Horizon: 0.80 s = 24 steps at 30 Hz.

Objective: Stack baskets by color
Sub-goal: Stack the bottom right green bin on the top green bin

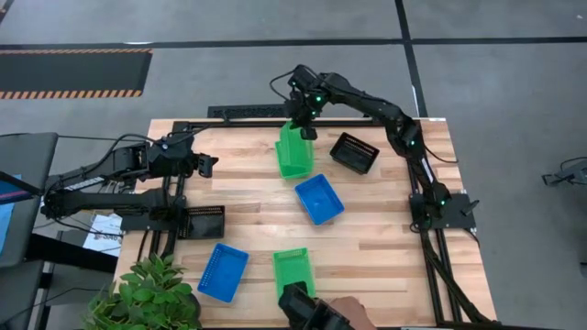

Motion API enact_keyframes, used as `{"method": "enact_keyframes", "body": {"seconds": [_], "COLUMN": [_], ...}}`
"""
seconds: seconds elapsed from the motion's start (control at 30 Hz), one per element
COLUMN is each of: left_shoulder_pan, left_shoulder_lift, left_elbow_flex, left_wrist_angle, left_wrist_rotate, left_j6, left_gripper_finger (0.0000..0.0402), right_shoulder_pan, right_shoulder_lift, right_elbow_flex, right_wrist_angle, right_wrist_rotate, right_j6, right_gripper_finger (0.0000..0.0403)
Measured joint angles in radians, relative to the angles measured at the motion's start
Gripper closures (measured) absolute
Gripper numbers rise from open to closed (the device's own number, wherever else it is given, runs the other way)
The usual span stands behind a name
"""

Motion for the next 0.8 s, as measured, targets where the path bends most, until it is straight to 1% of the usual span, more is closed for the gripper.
{"method": "enact_keyframes", "body": {"seconds": [0.23,0.5,0.8], "left_shoulder_pan": [0.000,0.000,0.000], "left_shoulder_lift": [0.000,0.000,0.000], "left_elbow_flex": [0.000,0.000,0.000], "left_wrist_angle": [0.000,0.000,0.000], "left_wrist_rotate": [0.000,0.000,0.000], "left_j6": [-0.016,-0.022,-0.022], "left_gripper_finger": [0.0228,0.0228,0.0228], "right_shoulder_pan": [0.002,0.000,0.001], "right_shoulder_lift": [0.000,0.000,0.000], "right_elbow_flex": [-0.014,-0.014,-0.014], "right_wrist_angle": [0.002,0.007,0.008], "right_wrist_rotate": [0.013,-0.001,-0.002], "right_j6": [-0.005,0.029,0.026], "right_gripper_finger": [0.0393,0.0356,0.0361]}}
